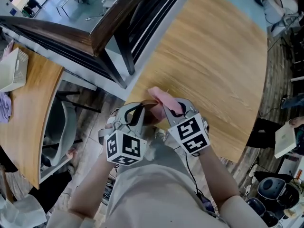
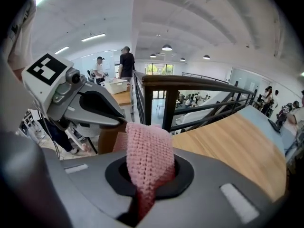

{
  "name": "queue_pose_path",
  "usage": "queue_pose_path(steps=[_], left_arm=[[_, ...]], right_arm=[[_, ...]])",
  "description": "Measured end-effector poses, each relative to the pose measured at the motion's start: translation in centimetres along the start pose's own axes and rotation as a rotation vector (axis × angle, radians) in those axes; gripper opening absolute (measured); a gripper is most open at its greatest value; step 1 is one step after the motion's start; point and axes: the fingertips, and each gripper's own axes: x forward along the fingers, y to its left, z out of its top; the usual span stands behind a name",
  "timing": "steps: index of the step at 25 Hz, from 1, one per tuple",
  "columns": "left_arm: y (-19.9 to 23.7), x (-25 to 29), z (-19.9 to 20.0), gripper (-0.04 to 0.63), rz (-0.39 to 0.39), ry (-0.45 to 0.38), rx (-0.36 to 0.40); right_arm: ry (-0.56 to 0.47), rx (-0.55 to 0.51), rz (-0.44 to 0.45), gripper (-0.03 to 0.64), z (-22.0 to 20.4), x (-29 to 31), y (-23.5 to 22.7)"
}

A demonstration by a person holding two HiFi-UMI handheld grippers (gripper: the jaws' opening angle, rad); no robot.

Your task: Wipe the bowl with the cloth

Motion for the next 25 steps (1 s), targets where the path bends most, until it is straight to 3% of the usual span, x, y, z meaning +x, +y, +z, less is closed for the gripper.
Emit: queue_pose_path(steps=[7,13,20,25], left_arm=[[2.4,0.7,-2.0,0.014,0.014,0.035,-0.302],[3.6,0.9,-2.2,0.014,0.032,0.02,-0.402],[4.7,1.4,-1.6,0.017,0.032,-0.032,-0.579],[4.8,2.2,-0.5,0.017,0.03,-0.061,-0.633]], right_arm=[[0.062,-0.002,0.029,0.014,-2.6,1.2,0.7],[0.096,0.002,0.075,0.014,-3.9,1.7,2.5],[0.113,0.004,0.147,0.014,-4.3,2.4,5.1],[0.088,0.056,0.205,0.014,-3.6,3.1,6.8]])
